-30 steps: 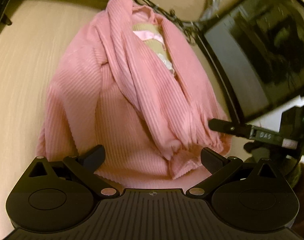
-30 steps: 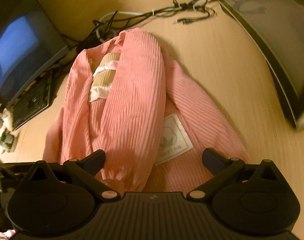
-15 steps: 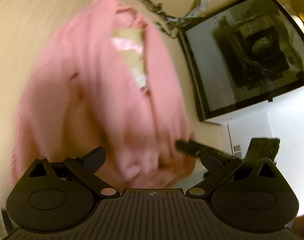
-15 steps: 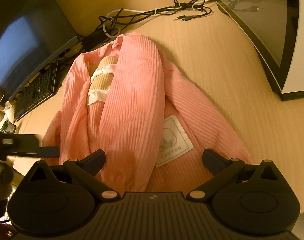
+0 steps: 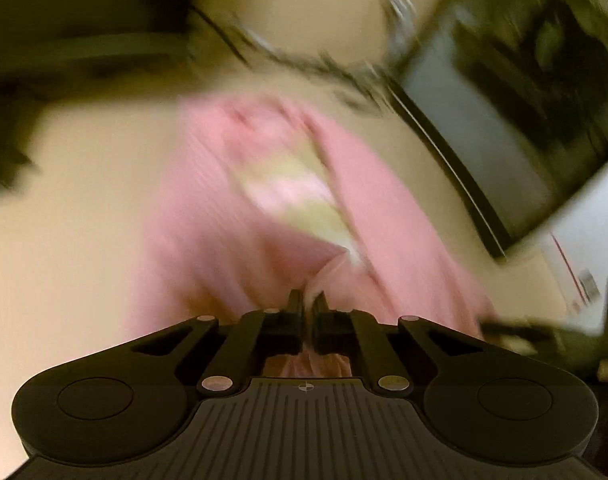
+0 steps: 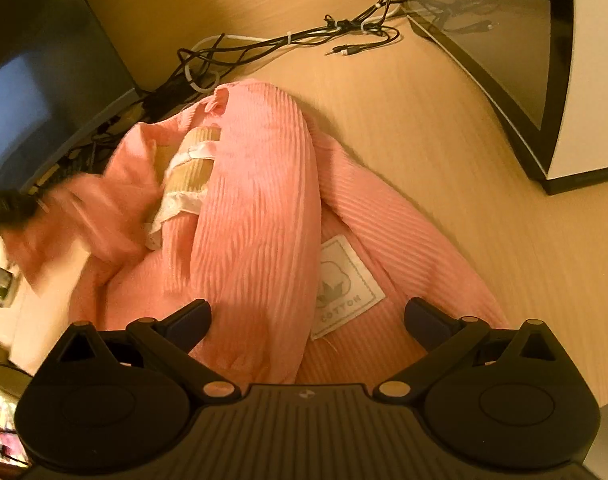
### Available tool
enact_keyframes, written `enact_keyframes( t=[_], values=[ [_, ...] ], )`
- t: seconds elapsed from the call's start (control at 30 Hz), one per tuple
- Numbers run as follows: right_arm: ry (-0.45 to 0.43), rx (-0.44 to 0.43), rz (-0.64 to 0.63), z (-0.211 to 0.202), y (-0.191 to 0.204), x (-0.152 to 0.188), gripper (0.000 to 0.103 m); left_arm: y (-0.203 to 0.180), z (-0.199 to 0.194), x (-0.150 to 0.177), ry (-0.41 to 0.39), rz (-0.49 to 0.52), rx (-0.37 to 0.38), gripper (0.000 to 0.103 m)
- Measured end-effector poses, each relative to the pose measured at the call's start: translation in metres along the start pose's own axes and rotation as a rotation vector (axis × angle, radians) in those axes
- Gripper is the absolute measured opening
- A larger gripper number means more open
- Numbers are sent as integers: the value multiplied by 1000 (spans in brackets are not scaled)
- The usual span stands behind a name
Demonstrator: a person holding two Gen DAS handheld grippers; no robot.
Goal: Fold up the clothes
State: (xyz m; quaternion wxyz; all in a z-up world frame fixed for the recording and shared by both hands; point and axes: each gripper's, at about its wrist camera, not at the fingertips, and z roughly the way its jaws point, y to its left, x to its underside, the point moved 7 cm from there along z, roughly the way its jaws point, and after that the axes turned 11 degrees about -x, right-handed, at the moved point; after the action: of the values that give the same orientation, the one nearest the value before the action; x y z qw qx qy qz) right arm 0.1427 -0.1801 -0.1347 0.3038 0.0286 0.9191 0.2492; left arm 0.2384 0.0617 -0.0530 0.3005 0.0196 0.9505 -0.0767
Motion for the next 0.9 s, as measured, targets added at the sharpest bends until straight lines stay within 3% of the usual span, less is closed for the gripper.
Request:
enact_keyframes(
  t=[0.07, 0.23, 0.3, 0.33, 0.37, 0.47, 0.53, 0.57, 0.63, 0.7, 0.77, 0.8, 0.83, 0.9],
  values=[
    [-4, 35, -19, 3, 3, 2, 103, 43, -15, -25, -66, -10, -84, 5],
    [-9, 133, -54, 11, 11, 4, 103, 183, -34, -73, -178, -42, -395, 5],
    [-2, 176, -52, 16, 13, 3, 103, 231, -27, -78, -193, -80, -471, 5],
    [8, 198, -53, 19, 14, 3, 103, 250, -22, -78, -189, -108, -473, 5],
    [22, 221, -56, 21, 15, 3, 103, 263, -17, -77, -180, -132, -473, 5],
    [104, 272, -90, 31, 20, 1, 103, 287, -11, -70, -177, -191, -418, 21],
    [150, 243, -59, 28, 22, -5, 101, 288, -14, -64, -201, -220, -344, 47],
    [129, 229, -57, 22, 27, -12, 95, 289, -16, -61, -213, -234, -307, 50],
    [49, 252, -149, 6, 46, -33, 93, 269, -25, -56, -236, -202, -223, 55],
    [-19, 294, -272, -2, 68, -53, 86, 236, -29, -53, -249, -108, -125, 65],
    [-46, 317, -335, 4, 82, -72, 63, 203, -31, -51, -268, 9, -44, 80],
    [-47, 322, -349, 11, 86, -80, 56, 182, -28, -52, -283, 89, -27, 85],
    [-39, 318, -354, 22, 87, -85, 50, 162, -25, -52, -297, 169, -10, 86],
    [-19, 314, -378, 47, 88, -91, 49, 130, -14, -49, -303, 274, -13, 86]
  ],
)
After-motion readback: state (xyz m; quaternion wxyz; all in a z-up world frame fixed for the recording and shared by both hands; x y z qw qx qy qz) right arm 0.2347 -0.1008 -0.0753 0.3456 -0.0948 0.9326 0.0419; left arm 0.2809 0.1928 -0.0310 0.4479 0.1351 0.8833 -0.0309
